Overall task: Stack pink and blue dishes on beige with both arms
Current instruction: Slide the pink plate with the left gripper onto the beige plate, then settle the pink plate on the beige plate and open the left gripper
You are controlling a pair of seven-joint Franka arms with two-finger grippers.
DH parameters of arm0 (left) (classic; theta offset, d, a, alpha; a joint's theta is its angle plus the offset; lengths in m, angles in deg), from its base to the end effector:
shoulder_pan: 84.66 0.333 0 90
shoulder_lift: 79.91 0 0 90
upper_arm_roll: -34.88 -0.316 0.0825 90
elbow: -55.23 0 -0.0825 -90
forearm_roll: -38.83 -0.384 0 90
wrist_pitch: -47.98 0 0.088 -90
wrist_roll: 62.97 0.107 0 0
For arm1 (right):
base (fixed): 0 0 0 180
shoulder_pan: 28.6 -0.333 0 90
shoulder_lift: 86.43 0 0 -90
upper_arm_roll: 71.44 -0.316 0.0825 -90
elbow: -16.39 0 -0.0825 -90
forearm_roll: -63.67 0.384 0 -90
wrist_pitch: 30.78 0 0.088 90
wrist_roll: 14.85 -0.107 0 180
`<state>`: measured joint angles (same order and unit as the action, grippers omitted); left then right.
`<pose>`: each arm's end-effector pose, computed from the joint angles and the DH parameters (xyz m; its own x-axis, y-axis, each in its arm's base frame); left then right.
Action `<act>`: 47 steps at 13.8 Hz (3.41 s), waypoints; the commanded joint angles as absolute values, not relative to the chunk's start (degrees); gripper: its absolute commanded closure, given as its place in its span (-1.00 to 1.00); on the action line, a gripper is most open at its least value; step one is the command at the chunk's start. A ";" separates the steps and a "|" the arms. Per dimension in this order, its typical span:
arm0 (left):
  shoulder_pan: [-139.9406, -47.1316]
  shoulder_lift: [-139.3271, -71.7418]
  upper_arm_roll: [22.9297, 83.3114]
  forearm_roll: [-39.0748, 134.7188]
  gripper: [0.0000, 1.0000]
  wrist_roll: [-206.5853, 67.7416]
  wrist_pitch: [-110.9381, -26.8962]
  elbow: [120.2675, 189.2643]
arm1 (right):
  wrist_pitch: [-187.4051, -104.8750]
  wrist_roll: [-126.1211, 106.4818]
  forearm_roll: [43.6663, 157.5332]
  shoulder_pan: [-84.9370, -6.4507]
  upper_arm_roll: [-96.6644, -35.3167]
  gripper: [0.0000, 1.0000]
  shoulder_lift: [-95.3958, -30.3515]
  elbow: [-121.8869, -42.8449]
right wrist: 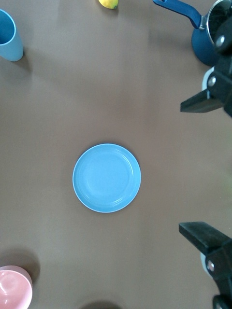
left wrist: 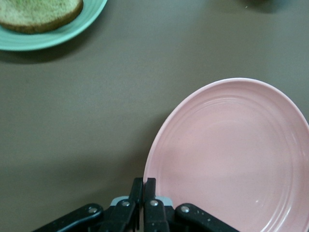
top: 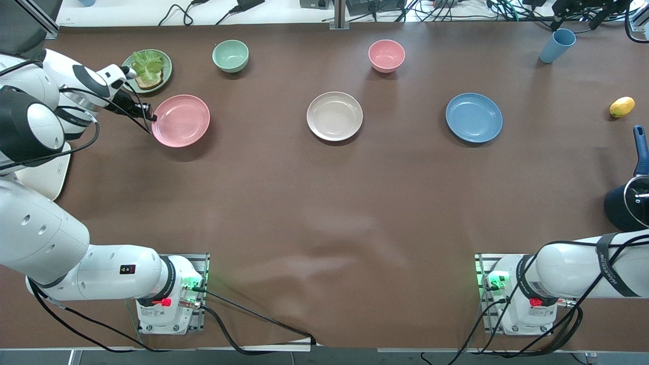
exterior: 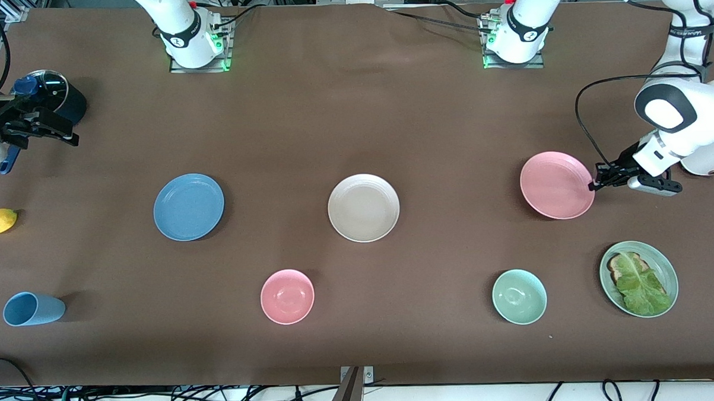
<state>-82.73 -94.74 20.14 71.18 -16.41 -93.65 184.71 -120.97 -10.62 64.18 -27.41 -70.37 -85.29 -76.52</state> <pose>0.5118 0.1560 0.2470 0.9894 -0.0606 0.1318 -0.0911 -0.9668 0.2389 0.5578 -0.0210 0.5898 0.9972 0.0344 -0.0665 0.0336 -0.9993 -0.0134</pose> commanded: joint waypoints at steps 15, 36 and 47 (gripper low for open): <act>-82.11 -88.52 45.33 44.54 1.00 -70.07 -84.64 175.11 | -119.90 -10.19 64.90 -26.40 -70.47 -1.00 -84.84 -75.37; -105.57 -106.98 51.06 28.11 1.00 -126.59 -94.04 162.46 | -119.90 -10.37 64.98 -25.96 -70.47 -1.00 -84.58 -75.45; -108.48 -111.73 50.26 19.32 1.00 -136.98 -99.85 162.54 | -119.90 -10.46 64.98 -25.96 -70.47 -1.00 -84.58 -75.45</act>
